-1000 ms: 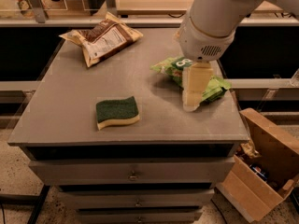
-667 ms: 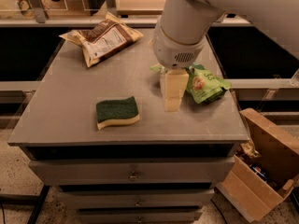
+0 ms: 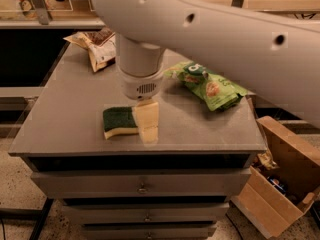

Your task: Move sponge near brown chip bag

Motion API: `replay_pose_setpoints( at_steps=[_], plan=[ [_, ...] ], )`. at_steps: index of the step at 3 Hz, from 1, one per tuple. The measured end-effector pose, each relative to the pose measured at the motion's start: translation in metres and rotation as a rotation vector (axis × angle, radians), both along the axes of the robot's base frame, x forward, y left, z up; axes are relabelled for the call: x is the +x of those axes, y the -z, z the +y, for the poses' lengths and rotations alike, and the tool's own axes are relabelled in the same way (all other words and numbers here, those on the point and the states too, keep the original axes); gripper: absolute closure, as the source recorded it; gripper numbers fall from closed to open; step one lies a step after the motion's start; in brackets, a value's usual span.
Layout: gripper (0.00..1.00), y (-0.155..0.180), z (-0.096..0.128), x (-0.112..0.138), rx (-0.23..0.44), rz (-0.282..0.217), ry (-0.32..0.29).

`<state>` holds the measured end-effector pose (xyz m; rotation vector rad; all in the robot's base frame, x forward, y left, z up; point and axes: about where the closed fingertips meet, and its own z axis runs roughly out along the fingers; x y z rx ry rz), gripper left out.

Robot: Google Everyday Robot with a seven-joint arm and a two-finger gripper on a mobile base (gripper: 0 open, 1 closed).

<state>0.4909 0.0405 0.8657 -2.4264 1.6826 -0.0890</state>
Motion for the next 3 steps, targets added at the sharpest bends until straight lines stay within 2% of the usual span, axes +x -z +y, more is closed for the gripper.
replay_pose_setpoints(
  at_steps=[1, 2, 3],
  plan=[
    [0.0, 0.029, 0.024, 0.001, -0.053, 0.051, -0.007],
    [0.0, 0.042, 0.034, 0.011, -0.094, 0.094, 0.02],
    [0.0, 0.043, 0.036, 0.022, -0.109, 0.131, 0.058]
  ],
)
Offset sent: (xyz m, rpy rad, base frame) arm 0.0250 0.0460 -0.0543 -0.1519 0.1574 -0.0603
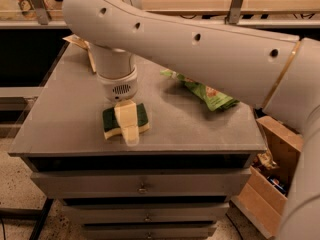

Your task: Move sponge near brown chip bag

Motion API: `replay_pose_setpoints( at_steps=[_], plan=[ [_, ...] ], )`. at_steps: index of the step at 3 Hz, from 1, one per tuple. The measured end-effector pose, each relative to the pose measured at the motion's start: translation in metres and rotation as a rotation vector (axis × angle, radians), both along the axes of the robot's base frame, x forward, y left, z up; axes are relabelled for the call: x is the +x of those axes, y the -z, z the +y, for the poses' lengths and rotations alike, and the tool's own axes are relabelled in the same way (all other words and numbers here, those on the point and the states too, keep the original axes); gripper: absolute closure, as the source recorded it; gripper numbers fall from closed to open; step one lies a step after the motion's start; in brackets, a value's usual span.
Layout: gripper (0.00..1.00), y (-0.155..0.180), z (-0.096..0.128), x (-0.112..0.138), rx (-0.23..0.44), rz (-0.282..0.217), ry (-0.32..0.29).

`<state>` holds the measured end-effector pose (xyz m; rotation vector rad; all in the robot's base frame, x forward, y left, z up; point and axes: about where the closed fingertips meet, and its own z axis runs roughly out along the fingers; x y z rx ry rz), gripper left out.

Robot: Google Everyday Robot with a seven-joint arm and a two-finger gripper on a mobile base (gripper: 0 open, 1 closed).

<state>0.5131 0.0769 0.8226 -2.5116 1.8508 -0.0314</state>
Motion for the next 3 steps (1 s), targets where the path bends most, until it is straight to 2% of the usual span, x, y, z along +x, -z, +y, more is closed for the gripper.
replay_pose_setpoints(
  at_steps=[1, 3],
  plan=[
    [0.17, -0.002, -0.002, 0.009, 0.008, 0.028, 0.034],
    [0.64, -0.005, -0.015, 0.016, 0.075, 0.077, 0.085]
  ],
)
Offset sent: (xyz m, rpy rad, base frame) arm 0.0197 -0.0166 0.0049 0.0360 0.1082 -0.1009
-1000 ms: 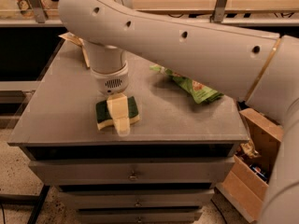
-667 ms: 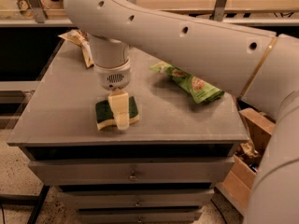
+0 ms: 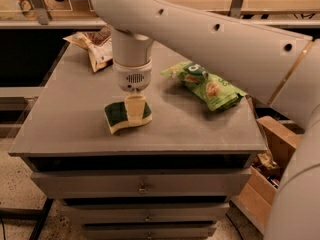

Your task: Move sponge near brown chip bag

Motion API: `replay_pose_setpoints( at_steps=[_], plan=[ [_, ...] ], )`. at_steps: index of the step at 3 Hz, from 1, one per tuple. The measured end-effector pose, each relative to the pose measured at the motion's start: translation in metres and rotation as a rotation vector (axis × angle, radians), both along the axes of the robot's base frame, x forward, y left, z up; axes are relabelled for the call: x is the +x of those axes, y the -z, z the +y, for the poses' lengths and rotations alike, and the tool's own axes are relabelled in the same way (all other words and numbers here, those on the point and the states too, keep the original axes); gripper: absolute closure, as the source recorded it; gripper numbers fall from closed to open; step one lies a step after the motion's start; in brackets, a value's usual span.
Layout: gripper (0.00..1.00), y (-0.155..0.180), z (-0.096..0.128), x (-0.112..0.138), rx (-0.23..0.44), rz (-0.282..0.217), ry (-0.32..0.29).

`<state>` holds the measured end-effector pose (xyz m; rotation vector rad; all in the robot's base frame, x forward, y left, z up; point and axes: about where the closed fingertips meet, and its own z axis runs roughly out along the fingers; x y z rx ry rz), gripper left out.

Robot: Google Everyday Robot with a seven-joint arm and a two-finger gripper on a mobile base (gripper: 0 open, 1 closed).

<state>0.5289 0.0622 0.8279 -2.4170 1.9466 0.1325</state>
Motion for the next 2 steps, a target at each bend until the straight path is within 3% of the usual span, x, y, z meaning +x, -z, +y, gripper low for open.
replay_pose_setpoints(
  at_steps=[1, 2],
  plan=[
    [0.87, 0.0009, 0.0023, 0.0013, 0.007, -0.005, 0.0],
    [1.0, -0.0085, 0.0029, 0.0056, 0.035, -0.054, 0.021]
  ],
)
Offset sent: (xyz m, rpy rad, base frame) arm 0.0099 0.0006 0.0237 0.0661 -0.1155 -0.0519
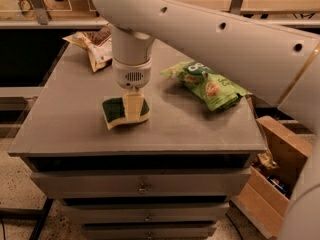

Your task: Move sponge near brown chip bag

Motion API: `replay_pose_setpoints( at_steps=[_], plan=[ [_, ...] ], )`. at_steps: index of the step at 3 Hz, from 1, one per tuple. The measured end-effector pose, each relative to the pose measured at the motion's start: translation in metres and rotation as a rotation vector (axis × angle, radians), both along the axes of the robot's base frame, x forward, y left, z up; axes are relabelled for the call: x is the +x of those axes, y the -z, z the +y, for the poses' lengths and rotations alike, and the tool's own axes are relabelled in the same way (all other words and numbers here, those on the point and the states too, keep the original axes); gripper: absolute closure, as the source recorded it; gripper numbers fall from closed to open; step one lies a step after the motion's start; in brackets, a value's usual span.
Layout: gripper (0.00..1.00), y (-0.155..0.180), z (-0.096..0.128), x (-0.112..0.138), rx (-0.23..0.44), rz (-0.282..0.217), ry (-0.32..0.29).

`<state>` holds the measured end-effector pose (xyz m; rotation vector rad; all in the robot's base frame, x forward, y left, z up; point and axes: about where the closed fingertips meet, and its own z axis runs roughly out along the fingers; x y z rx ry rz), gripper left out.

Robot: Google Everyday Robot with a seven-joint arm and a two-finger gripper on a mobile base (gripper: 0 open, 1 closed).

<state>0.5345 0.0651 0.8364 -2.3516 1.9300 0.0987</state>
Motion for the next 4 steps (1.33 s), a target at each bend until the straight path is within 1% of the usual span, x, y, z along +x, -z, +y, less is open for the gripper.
replay_pose_setpoints(
  at_steps=[1, 2, 3, 4],
  plan=[
    [1.0, -0.025, 0.002, 0.029, 0.0, -0.099, 0.018],
    [1.0, -0.057, -0.002, 0.075, -0.007, -0.22, 0.04],
    [1.0, -0.074, -0.006, 0.125, -0.025, -0.287, 0.039],
    [1.0, -0.073, -0.007, 0.175, -0.024, -0.312, 0.037]
  ],
)
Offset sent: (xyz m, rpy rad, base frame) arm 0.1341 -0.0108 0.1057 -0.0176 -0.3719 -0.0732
